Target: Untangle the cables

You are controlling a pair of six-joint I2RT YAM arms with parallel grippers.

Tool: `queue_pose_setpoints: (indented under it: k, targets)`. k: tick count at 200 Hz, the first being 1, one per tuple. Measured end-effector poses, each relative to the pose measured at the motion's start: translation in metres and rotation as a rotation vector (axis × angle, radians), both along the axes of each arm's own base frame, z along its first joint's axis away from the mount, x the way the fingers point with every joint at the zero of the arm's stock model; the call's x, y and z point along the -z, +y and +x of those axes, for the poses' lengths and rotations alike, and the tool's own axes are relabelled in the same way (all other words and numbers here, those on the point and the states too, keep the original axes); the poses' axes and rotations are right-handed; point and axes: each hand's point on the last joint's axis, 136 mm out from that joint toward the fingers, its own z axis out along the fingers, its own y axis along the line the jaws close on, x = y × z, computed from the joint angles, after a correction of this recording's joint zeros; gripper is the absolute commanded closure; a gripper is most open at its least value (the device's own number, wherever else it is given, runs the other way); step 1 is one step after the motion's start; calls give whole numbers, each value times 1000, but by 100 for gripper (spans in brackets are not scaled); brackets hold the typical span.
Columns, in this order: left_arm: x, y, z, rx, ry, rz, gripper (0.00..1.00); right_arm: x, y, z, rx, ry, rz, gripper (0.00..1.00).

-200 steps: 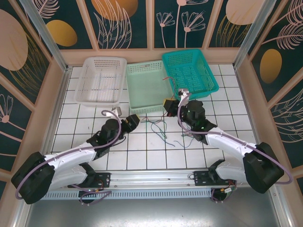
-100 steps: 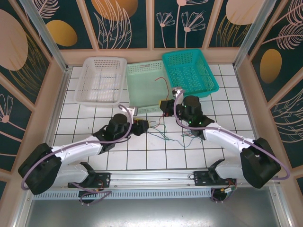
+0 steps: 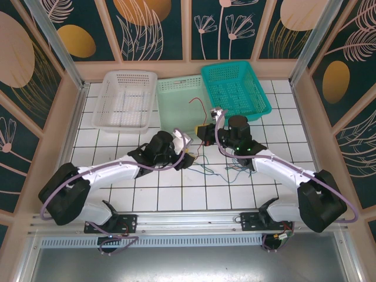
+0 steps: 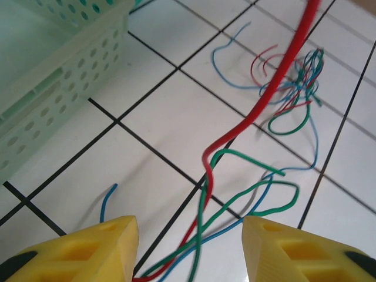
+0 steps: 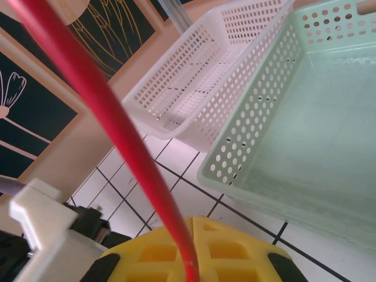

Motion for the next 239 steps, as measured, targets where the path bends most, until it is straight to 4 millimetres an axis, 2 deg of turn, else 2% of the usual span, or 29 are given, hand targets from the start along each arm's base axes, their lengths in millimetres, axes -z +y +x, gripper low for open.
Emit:
queue_pose_setpoints:
  k: [36,64,100,137,178,203,216,239]
  targets:
    - [26,-4,-5,68,36,71,56,-2,2,-3,-30,-1,-6,100]
    - [36,-6,-10,95,68,79,59,-2,-1,-1,-29,5,-5,100]
    - [39,-6,-12,107,71,81,76,-2,-2,-1,-33,6,-3,100]
    - [45,-7,-11,103,89,89,100,-2,-1,-2,-37,7,-2,100]
    - [43,-8,-8,81,93,75,100,-2,-4,0,-29,9,-3,100]
    - [45,-2,-1,11,89,79,100,-1,-7,-2,-26,17,-8,100]
    - [48,3,1,-27,96,84,100,0,-13,-3,-12,19,-13,100]
    - [52,9,5,-91,107,92,100,0,-35,0,46,19,-16,100]
